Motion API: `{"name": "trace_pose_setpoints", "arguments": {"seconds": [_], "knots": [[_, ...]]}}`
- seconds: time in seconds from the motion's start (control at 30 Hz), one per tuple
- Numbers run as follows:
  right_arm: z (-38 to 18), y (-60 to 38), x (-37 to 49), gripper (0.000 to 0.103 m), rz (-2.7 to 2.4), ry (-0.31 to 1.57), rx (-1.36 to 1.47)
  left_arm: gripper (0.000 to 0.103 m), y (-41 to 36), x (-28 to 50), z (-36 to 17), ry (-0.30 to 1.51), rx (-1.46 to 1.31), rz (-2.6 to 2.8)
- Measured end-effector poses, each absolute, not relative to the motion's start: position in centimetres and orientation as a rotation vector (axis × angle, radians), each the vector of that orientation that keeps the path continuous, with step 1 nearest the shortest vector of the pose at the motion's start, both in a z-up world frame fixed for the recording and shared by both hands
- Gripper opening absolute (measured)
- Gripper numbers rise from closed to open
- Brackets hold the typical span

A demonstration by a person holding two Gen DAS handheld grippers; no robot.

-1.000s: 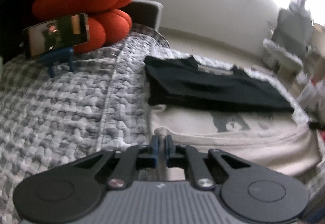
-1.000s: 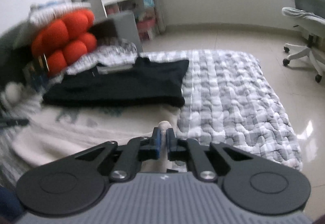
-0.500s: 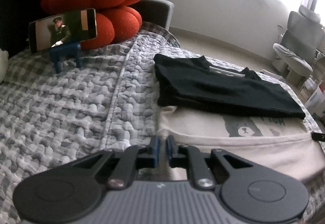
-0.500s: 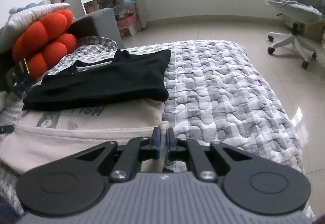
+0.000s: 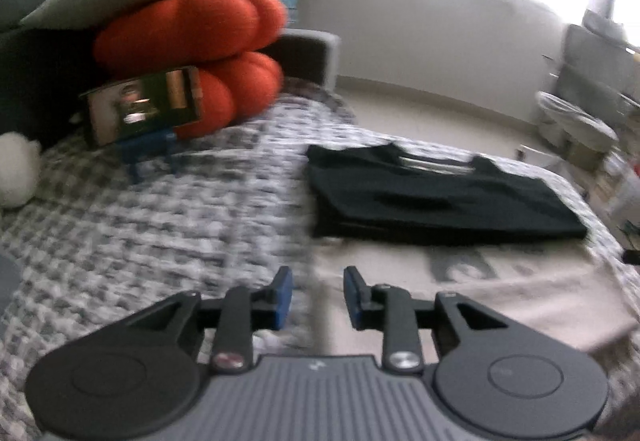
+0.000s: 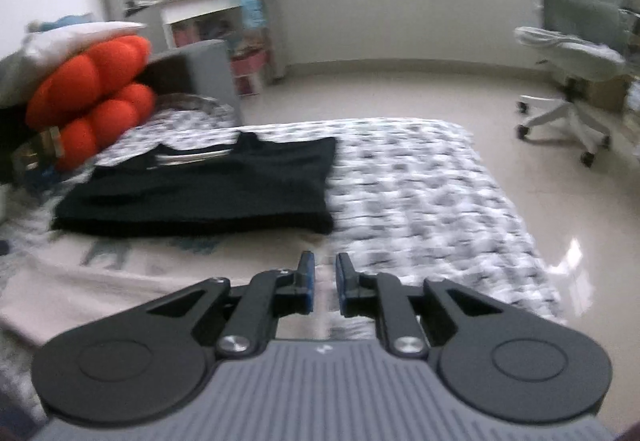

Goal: Fold clothes

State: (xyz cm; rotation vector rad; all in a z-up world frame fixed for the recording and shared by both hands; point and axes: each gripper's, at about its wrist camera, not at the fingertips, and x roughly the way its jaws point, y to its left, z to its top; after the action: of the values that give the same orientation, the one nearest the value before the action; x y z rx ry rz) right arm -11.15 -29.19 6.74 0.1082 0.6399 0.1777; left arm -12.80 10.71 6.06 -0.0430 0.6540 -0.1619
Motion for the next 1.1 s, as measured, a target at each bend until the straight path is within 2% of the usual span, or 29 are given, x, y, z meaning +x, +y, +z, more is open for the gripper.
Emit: {"name": "trace_pose_setpoints", "arguments": {"seconds": [0.13, 0.37, 0.5, 0.63, 1.1], "knots": [[6.4, -25.5, -11.9, 0.016, 0.369, 0.694, 0.049, 0.036, 7.4, -13.8, 5.5, 0.671, 0.014, -0.299], [4.0, -19.3, -11.4, 0.017, 0.58, 0.79, 0.004, 0.037, 3.1, -12.6, 2.3, 0.778, 0.05, -0.45], [3.4, -17.9, -11.1, 0.02, 0.606, 0.776, -0.03, 0.038, 2.5, -12.8, 1.6, 0.766, 0.089, -0.454], [3.5, -18.5, -11.1, 0.017, 0.583, 0.767, -0.034, 0.038, 2.9, -13.0, 1.9, 0.762, 0.113, -0.424], [3.6, -28.6, -12.8, 0.019, 0.336, 0.716, 0.046, 0.039, 7.4, -14.9, 1.9, 0.737, 0.141, -0.302]]}}
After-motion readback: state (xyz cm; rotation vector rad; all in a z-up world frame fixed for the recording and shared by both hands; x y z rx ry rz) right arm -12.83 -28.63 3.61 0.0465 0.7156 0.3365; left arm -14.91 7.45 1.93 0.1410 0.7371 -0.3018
